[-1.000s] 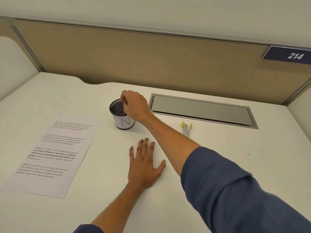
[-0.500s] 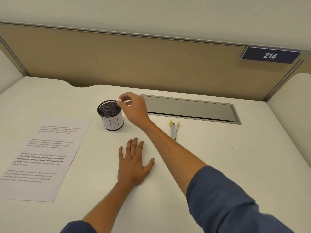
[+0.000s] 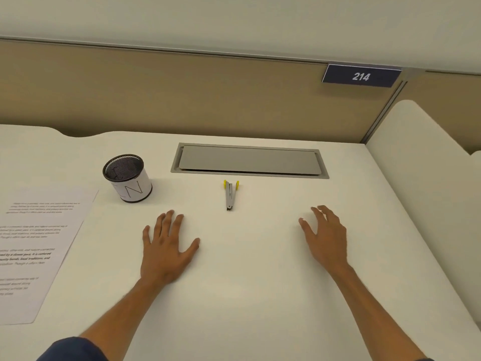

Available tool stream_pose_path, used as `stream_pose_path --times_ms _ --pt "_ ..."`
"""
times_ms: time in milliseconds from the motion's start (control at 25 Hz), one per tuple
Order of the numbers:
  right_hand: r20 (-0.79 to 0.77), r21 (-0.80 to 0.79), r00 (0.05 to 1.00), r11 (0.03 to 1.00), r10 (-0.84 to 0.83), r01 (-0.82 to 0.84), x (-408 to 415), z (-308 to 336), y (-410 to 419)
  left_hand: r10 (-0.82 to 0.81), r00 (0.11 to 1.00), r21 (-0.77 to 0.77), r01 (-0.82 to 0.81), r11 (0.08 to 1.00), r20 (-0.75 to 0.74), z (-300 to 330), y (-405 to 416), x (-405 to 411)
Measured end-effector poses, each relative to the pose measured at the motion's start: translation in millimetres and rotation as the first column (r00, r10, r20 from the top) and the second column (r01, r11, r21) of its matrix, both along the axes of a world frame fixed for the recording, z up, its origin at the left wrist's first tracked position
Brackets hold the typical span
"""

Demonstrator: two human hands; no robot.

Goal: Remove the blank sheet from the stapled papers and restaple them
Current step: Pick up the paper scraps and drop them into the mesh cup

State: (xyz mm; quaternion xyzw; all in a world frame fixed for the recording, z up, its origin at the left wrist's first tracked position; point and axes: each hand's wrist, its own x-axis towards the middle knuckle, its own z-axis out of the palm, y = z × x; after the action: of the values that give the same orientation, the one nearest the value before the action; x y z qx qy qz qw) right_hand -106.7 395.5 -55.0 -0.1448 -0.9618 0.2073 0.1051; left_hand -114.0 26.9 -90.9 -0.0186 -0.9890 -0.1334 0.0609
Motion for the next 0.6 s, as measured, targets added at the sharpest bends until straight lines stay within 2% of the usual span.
stream_pose_path --times_ms 80,240,360,520,600 --pt "0.115 0.129 0.993 0.992 -0.027 0.012 6 -7 24 0.004 1.0 0.001 -0.004 1.0 -0.006 0 0 -1" --pt "0.311 0.163 0.95 0.986 -0.021 -0.031 -8 -11 54 0.002 1.0 0.006 -0.002 1.0 -0.007 0 2 0" --pt "0.335 0.155 0.941 0.983 0.041 -0.098 -25 -8 62 0.013 1.0 0.005 -0.013 1.0 -0.011 0 3 1" --pt "0.34 0.177 0.92 0.947 0.196 -0.267 -28 -6 62 0.017 1.0 0.004 -0.016 1.0 -0.012 1 4 -1" --pt "0.295 0.212 0.929 0.933 0.222 -0.29 -20 -3 58 0.017 1.0 0.005 -0.017 1.0 -0.011 1 5 0"
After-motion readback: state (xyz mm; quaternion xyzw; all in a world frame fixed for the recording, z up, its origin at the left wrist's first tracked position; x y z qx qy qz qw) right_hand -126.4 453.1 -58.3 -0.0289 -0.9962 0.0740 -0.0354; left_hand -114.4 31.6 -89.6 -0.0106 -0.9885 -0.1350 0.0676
